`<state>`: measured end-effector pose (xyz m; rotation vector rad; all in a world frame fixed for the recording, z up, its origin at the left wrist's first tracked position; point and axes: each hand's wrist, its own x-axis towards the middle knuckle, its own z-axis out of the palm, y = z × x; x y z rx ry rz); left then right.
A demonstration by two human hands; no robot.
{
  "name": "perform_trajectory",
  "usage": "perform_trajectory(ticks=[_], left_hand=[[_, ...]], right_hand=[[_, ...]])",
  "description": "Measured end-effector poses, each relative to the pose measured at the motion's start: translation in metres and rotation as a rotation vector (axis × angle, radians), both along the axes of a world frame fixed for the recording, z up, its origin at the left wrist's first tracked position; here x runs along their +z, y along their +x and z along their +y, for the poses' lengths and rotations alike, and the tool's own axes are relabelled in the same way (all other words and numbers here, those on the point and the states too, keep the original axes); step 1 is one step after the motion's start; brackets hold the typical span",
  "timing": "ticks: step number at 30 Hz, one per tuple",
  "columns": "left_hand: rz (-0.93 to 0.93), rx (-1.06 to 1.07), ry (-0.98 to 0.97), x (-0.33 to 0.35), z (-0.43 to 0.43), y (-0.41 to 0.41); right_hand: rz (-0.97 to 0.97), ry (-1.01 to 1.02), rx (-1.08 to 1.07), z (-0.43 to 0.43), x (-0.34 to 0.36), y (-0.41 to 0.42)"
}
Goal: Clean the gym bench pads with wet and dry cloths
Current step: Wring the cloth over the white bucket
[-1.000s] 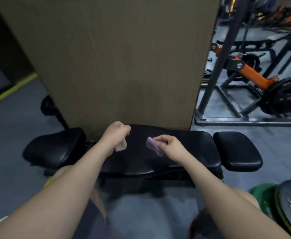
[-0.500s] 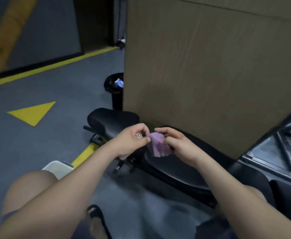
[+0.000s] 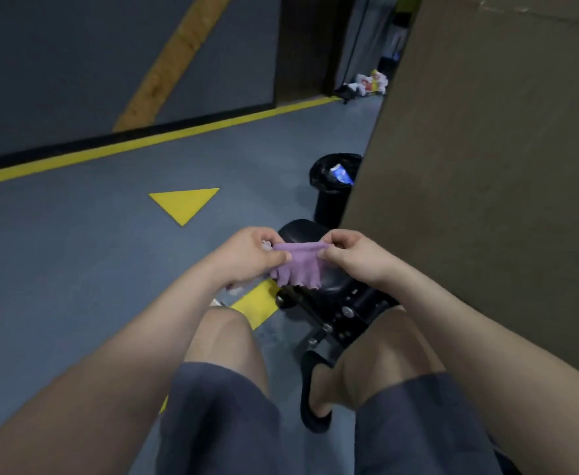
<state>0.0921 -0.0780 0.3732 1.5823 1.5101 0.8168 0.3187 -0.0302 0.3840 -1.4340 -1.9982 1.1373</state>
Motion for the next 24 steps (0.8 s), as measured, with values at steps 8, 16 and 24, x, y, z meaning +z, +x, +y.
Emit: perform_trajectory(ticks=[8,16,24], left_hand=[[-0.121,0.335,-0.034,-0.006,-0.008,-0.049],[-0.133,0.618,-0.152,-0.055,-0.025,-0.067],[-0.111,0.822,-0.278,-0.123,-0.041,-0.093]], right_hand=[[0.219,-0.049,0.055,0.023,-0.020,-0.076],[0.396,-0.325,0.140,0.029,-0.087,-0.112],[0.473,-0.629,0.132,0.022,-0.165,-0.170]])
